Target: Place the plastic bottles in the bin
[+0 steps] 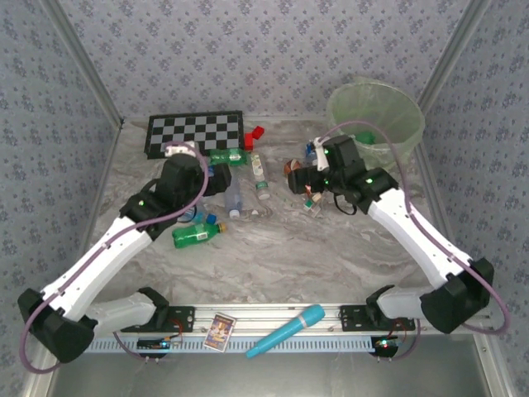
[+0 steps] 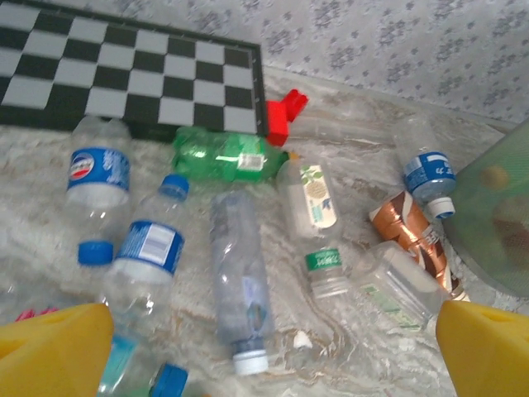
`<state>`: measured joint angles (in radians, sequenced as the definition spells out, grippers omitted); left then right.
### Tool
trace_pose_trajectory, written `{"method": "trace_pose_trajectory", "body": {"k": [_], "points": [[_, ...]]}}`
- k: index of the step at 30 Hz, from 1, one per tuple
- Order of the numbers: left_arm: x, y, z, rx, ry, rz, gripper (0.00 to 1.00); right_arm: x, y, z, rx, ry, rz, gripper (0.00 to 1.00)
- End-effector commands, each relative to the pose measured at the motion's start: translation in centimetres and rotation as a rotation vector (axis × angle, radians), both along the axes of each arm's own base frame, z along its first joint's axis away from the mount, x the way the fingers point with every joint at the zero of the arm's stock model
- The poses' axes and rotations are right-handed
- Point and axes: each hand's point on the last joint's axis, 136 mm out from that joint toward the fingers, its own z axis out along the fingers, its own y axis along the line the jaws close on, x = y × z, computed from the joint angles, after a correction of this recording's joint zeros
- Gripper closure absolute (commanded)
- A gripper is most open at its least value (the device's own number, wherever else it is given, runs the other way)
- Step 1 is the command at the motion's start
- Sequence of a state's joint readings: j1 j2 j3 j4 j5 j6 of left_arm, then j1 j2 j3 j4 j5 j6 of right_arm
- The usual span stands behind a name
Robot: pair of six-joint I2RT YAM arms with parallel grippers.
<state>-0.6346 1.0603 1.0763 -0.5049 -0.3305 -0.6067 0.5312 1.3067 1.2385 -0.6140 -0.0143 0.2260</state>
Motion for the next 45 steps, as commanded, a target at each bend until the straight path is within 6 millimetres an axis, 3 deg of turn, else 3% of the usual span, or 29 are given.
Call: {"method": "trace_pose_trajectory", "body": {"k": [1, 4, 6, 15, 25, 29, 38, 45], "points": [[-1.4, 1.5, -0.9, -0.053, 0.031, 0.062, 0.01, -0.7, 0.7, -3.2, -0.084, 0.064, 0.075, 0.01], [-2.1, 2.0, -1.4, -0.067, 0.046, 0.077, 0.0, -0.5, 1.1, -5.8, -0.13, 0.113, 0.106, 0.09], [-2.3, 2.1, -1.4, -0.07, 0.049, 0.078, 0.0, -0.9, 0.8, -8.6, -0.168, 0.166, 0.11, 0.13], [-2.0, 1.5, -1.4, -0.073, 0.06, 0.059, 0.0, -0.1, 0.3, -14.9, -0.266, 0.282, 0.095, 0.16], [-3.0, 2.2, -1.0, -0.101, 0.064, 0.075, 0.0, 2.2, -0.4, -17.8, -0.283, 0.299, 0.078, 0.14], [-3.2, 2.5, -0.5, -0.102, 0.056, 0.08, 0.0, 2.1, -0.4, -19.0, -0.282, 0.322, 0.083, 0.14], [-2.8, 2.0, -0.4, -0.091, 0.069, 0.07, 0.0, 0.4, 1.8, -20.8, -0.276, 0.38, 0.148, 0.17], [-2.8, 1.7, -0.1, -0.093, 0.064, 0.052, 0.0, -0.2, 2.2, -22.0, -0.285, 0.408, 0.17, 0.29]]}}
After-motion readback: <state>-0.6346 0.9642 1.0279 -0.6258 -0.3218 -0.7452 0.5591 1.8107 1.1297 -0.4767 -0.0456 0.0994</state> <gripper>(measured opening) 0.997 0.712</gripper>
